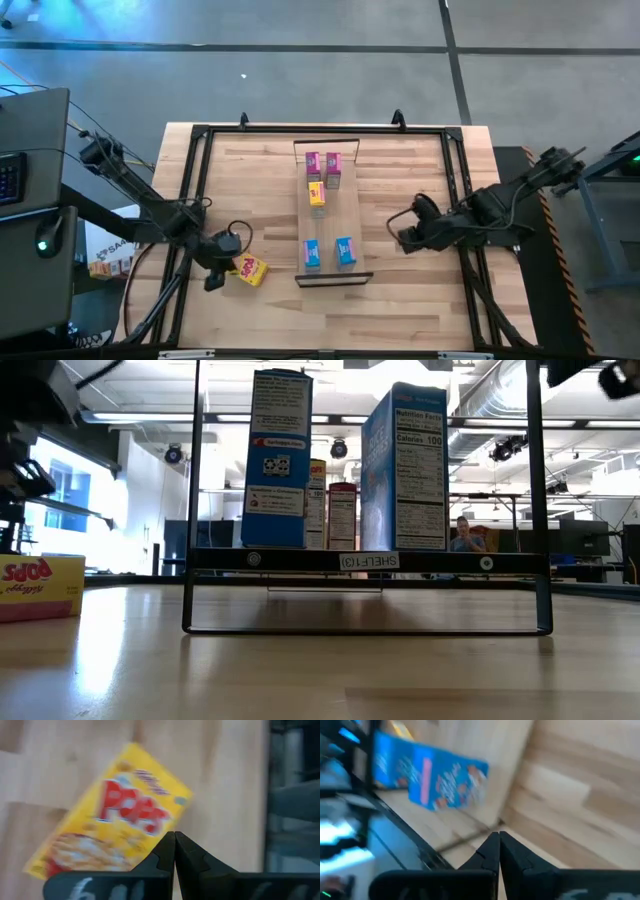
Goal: Stack cereal on shelf
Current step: Put the yellow cereal box on the shelf aligned with the other yellow cereal box
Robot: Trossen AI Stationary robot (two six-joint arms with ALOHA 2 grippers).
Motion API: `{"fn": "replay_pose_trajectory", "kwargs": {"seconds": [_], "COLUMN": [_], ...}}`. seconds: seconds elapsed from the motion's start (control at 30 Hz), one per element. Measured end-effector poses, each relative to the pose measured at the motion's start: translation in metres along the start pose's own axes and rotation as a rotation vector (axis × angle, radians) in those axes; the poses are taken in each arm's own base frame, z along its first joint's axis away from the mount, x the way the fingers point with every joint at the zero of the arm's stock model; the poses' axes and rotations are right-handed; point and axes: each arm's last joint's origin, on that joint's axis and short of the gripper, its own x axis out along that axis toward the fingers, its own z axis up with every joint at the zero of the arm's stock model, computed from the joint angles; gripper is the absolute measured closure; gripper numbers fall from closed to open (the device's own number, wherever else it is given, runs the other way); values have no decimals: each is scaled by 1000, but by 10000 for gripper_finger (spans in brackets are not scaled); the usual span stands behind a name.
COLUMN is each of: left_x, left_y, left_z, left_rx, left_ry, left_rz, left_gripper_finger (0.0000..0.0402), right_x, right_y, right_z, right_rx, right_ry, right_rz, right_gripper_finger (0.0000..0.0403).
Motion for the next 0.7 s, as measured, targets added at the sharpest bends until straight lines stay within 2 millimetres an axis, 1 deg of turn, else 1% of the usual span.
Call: {"fn": "replay_pose_trajectory", "kwargs": {"seconds": [0.1,0.2,0.33,0.43,0.57,0.7], "left_x": [10,19,32,40,46,44], "left_y": [3,6,13,19,35,55], "left_z": [2,7,14,24,41,56], "left_rx": [-16,-41,-85,-149,-282,-400], "left_ry": [-9,-8,-5,-30,-119,-224], "left_rz": [71,109,150,169,226,320], "left_gripper_finger": [402,402,402,402,402,402], "right_x": [7,9,12,14,14,14], "right_y": [-9,-12,-13,-13,-12,-9], "right_z": [3,11,27,43,64,83], "right_rx": [21,2,-59,-136,-223,-308], "right_ry": [-97,-170,-241,-279,-328,-342], "right_rz": [56,66,34,14,18,57], "right_gripper_finger": [403,403,403,403,403,403]}}
